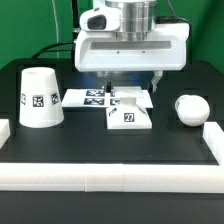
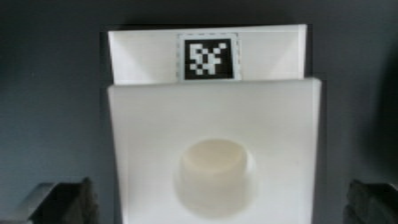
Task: Assemble lamp
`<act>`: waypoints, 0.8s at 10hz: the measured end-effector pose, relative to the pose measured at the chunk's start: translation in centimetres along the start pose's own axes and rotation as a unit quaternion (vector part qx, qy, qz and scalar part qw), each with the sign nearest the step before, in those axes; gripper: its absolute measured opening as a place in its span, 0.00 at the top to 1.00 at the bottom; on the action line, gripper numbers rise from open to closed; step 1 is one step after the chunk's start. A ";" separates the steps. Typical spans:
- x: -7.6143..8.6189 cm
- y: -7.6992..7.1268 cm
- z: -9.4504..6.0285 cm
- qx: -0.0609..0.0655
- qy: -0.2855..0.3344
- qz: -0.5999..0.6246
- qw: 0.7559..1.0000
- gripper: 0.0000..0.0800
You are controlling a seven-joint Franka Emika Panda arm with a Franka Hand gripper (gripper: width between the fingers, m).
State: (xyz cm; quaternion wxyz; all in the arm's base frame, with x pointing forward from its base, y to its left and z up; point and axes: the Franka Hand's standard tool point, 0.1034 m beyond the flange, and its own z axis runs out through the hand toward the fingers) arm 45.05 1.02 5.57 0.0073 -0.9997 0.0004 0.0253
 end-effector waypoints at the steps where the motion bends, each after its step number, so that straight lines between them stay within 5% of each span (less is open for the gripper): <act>1: -0.1 0.0 0.3 0.000 -0.002 -0.002 1.000 0.13; 4: -0.4 0.2 0.8 0.003 -0.007 -0.002 1.000 0.13; 6: -0.4 0.2 0.7 0.003 -0.007 -0.004 1.000 0.33; 8: -0.4 0.2 0.7 0.003 -0.007 -0.005 1.000 0.33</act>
Offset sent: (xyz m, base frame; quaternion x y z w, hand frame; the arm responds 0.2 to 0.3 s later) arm -0.0057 -0.0070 -0.0010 -0.0033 -0.0033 0.0118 0.9999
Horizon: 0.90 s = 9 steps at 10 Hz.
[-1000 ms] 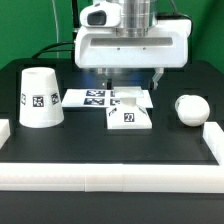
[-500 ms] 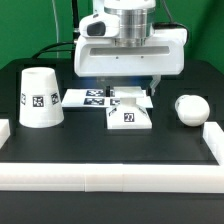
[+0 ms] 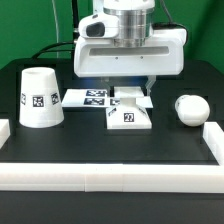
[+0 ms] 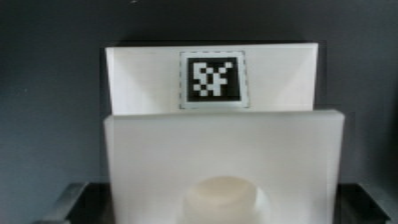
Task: Assemble lamp
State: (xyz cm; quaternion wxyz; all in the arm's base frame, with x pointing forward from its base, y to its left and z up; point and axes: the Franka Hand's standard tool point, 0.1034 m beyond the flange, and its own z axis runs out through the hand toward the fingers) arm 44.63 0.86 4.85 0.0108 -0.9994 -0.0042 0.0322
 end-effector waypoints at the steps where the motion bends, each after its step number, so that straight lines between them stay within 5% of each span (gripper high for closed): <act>1: 0.0 0.0 0.0 0.000 0.000 0.000 1.000 0.33; 5: 0.2 -0.1 0.0 0.000 0.000 -0.001 1.000 0.33; 9: 5.7 -1.2 -0.5 0.007 0.004 -0.002 1.000 0.33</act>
Offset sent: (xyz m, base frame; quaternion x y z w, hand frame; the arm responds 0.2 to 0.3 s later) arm 0.0000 0.0000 0.0000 0.0000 0.0000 0.0000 1.0000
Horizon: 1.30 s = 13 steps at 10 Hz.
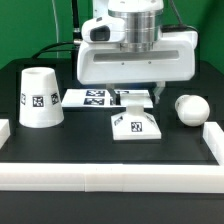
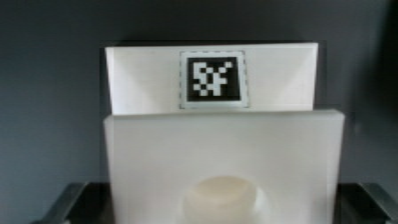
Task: Assemble lamp
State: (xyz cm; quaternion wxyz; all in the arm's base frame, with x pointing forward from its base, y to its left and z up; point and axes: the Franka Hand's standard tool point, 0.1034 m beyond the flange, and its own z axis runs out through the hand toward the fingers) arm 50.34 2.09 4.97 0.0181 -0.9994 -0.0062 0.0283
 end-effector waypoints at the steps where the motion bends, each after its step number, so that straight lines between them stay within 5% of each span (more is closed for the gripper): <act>1: 1.0 -0.2 0.0 0.000 0.005 0.002 1.000 0.33; 5: 6.8 -2.0 -0.4 0.004 0.017 0.011 1.000 0.33; 10: 10.9 -4.6 -0.7 0.007 0.030 0.014 0.999 0.33; 13: 12.0 -5.6 -1.2 0.008 0.037 0.007 0.999 0.33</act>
Offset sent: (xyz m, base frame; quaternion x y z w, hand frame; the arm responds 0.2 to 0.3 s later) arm 0.0598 0.0156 -0.0052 -0.0058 -0.0149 0.0441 0.9989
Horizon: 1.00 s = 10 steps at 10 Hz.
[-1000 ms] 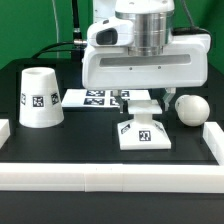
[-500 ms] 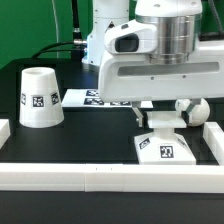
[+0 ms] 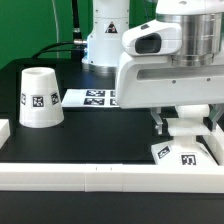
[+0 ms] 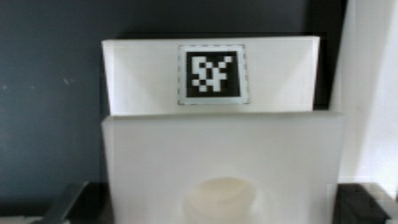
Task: Assemble lamp
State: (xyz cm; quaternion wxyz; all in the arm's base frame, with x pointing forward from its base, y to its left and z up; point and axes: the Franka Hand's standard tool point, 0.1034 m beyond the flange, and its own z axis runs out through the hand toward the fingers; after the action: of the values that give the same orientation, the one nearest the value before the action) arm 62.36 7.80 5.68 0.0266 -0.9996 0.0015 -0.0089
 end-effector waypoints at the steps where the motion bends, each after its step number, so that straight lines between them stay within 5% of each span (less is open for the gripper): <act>1: 0.0 -0.3 0.0 0.000 0.001 -0.002 1.000 0.33; 5: 0.4 -0.6 -0.2 0.001 0.006 -0.005 1.000 0.33; 7: 0.4 -0.6 -0.2 0.001 0.006 -0.006 1.000 0.27; 8: 0.4 -0.6 -0.2 0.001 0.006 -0.006 1.000 0.15; 10: -0.4 -0.6 -0.6 0.000 0.010 -0.008 1.000 0.13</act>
Offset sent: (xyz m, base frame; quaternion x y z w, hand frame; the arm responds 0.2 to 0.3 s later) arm 0.0052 0.0022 0.0072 0.0065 0.0310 0.0195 0.9993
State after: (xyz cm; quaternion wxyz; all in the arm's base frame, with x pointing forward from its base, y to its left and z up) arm 61.92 8.38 6.32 0.0269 -0.9994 -0.0064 -0.0187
